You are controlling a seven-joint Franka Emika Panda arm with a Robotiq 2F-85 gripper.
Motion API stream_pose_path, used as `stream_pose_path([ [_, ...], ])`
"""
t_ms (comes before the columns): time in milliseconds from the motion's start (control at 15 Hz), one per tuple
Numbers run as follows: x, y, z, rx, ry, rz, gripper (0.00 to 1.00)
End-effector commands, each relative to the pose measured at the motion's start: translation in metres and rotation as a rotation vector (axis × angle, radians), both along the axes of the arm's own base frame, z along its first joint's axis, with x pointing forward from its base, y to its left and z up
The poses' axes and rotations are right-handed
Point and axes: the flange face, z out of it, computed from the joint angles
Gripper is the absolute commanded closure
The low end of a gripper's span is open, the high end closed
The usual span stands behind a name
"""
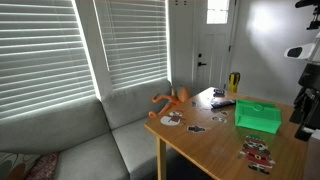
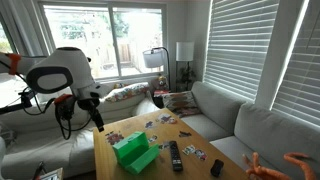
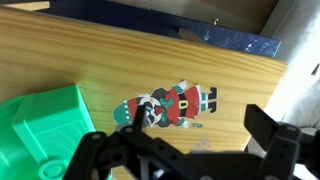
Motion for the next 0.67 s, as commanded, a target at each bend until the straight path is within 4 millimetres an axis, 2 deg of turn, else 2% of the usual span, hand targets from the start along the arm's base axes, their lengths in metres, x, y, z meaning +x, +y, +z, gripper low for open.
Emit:
stream_pose_path([
  [0, 0.0, 0.0, 0.001, 0.0, 0.001, 0.0, 0.0],
  [333, 0.0, 0.0, 0.001, 0.0, 0.001, 0.0, 0.0],
  [400, 0.003, -0.004, 0.0, -0.001, 0.01, -0.008, 0.0],
  [600, 0.017, -0.032, 0.006, -0.001, 0.009, -0.06, 0.0],
])
